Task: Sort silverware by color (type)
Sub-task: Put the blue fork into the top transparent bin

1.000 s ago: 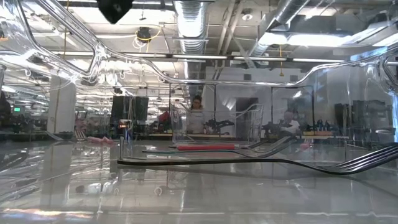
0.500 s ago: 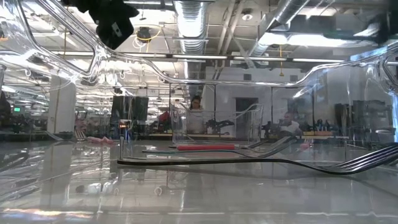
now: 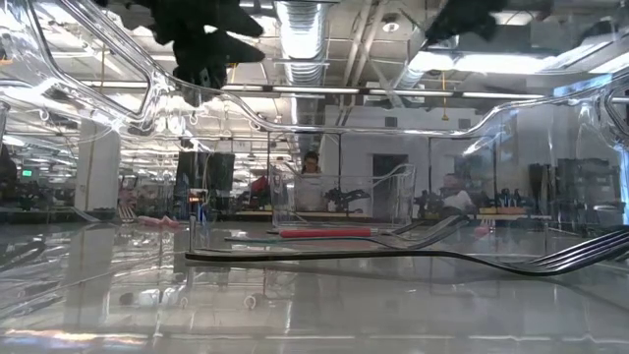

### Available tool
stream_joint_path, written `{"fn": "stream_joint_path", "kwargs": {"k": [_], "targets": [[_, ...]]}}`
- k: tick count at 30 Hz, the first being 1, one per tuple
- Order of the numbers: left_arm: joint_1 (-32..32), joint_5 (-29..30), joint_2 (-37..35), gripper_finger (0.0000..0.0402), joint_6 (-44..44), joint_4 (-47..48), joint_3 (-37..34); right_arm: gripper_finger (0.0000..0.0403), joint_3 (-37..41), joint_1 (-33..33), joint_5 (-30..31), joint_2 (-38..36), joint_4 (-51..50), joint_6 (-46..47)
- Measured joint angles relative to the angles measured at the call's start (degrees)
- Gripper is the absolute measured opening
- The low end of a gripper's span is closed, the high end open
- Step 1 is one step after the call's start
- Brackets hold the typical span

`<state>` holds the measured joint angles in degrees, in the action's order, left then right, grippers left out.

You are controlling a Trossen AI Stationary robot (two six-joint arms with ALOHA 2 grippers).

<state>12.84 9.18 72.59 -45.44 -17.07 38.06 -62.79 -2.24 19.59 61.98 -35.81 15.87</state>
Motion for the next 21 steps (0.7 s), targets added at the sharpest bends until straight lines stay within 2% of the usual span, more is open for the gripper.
{"fn": "stream_joint_path", "kwargs": {"k": [6,10,15,18,21], "targets": [[0.0,6.66,2.51,0.0091,-6.53,-2.71,-0.02,0.0037,-0.1,15.66,-14.66,2.7,11.17,-20.04],[0.0,11.24,2.6,0.0091,-9.04,-2.95,-0.02,0.0037,-0.09,22.44,-21.76,7.86,16.91,-29.75],[0.0,16.74,2.47,0.0091,-11.25,-4.46,0.0,0.0037,-2.14,26.97,-25.8,15.15,20.29,-37.15],[0.0,19.14,2.47,0.0091,-13.05,-4.39,0.0,0.0039,-5.79,28.03,-26.66,19.55,19.37,-37.11],[-0.01,21.18,2.47,0.0091,-13.68,-4.9,0.0,0.0044,-10.06,28.28,-31.14,22.41,17.5,-36.79]]}}
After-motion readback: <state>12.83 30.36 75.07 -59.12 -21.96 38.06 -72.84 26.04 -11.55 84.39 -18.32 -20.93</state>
